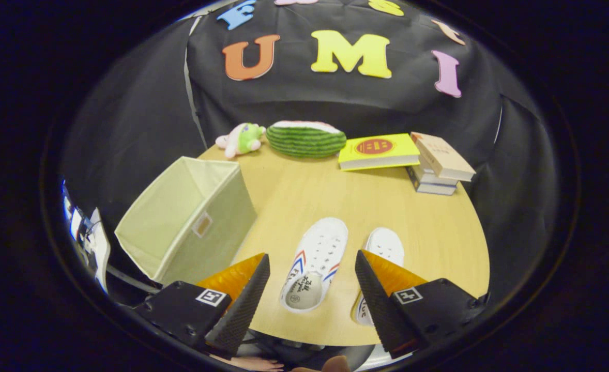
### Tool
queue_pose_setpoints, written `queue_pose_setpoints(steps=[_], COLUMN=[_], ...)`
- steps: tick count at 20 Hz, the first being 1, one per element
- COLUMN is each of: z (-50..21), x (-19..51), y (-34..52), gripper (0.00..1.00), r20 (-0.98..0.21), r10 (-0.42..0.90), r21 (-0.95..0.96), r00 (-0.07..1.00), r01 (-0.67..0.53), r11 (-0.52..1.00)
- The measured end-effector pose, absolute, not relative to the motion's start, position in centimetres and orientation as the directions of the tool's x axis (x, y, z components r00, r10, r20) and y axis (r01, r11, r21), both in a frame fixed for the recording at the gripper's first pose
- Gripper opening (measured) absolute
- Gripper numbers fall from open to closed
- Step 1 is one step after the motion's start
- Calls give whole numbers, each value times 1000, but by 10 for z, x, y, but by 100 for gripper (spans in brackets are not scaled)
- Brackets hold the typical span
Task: Open the storage box then place both shoes into the box .Put the left shoe in first, then the right shoe, with the right side of both shoes facing outward in a uniform manner.
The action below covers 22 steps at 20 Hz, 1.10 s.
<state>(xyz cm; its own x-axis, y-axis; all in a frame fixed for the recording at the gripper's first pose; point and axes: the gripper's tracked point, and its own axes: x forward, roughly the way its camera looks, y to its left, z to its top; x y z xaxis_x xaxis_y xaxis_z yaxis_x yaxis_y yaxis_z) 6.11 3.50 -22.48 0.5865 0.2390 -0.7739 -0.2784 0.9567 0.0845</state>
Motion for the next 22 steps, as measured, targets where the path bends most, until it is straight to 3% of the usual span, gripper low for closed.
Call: queue_pose_setpoints(steps=[9,13,16,21,22], z=[-304,-328,-345,-352,-353], x=[65,73,77,77,78], y=[17,23,25,35,35], gripper=[100,94,80,67,52], r20=[-873,-898,-910,-901,-901], r10=[227,256,276,345,344], r21=[153,204,243,334,336], r00=[432,357,309,263,264], r01=[-200,-177,-141,-85,-78], r11=[968,963,960,939,939])
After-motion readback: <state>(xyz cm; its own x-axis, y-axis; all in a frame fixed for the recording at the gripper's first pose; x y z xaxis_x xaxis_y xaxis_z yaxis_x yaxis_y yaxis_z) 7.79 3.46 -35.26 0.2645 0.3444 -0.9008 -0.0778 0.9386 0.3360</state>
